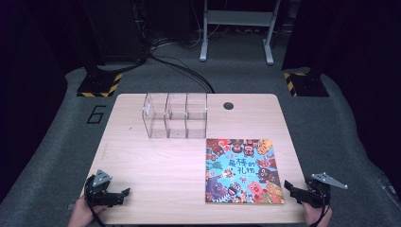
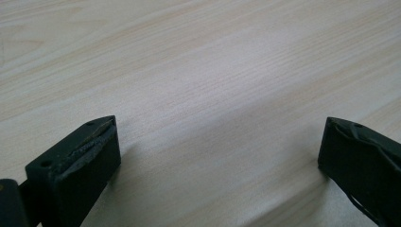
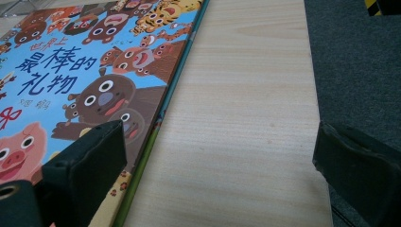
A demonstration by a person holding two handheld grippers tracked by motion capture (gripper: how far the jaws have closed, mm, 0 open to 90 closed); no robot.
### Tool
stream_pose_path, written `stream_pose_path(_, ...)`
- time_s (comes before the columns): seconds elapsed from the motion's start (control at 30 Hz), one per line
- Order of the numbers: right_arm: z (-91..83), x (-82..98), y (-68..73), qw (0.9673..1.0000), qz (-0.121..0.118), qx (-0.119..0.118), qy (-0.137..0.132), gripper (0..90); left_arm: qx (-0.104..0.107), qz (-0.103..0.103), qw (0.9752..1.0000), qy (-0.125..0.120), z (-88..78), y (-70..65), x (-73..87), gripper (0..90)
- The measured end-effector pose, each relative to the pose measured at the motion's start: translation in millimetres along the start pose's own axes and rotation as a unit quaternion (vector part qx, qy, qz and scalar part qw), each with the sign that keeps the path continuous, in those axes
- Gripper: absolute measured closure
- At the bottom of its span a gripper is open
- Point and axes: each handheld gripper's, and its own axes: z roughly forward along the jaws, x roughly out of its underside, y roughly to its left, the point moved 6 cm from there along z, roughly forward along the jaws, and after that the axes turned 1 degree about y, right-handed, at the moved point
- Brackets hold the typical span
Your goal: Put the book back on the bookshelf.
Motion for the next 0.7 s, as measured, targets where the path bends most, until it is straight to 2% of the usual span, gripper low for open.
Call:
stream_pose_path(0.03, -0.5, 0.2, -0.2, 1.0, 0.001, 0.004, 0.001, 3.0, -0.006, 0.0, 1.0, -0.004, 1.5, 0.2, -1.0, 0.0)
stream_pose_path(0.07, -0.7, 0.2, -0.6, 1.0, 0.0, 0.005, 0.001, 3.0, -0.004, 0.0, 1.0, 0.002, 0.8, 0.1, -1.0, 0.0)
stream_pose_path(0.27, -0.5, 0.1, -0.3, 1.0, -0.002, 0.002, 0.005, 2.6, -0.006, -0.002, 1.0, 0.001, 1.0, 0.6, -1.0, 0.0)
stream_pose_path(0.4, 1.0, -0.3, -0.2, 0.9997, 0.0, -0.017, 0.018, 0.6, -0.013, -0.012, 0.9998, -0.005, 2.0, 1.2, -1.6, 0.0)
stream_pose_path(0.5, 0.2, -0.5, -1.3, 0.9996, -0.002, -0.018, 0.023, 0.4, -0.015, -0.012, 0.9998, -0.007, 2.5, 1.3, -1.7, 0.0)
stream_pose_path(0.57, -1.9, -2.4, -1.3, 0.9997, -0.006, -0.015, 0.016, 1.1, -0.016, -0.01, 0.9998, -0.004, 2.3, 1.5, -1.5, 0.0)
stream_pose_path(0.7, -2.8, -6.2, -1.0, 0.9996, -0.002, -0.017, 0.024, 0.0, -0.016, -0.01, 0.9998, -0.004, 2.3, 1.6, -1.5, 0.0)
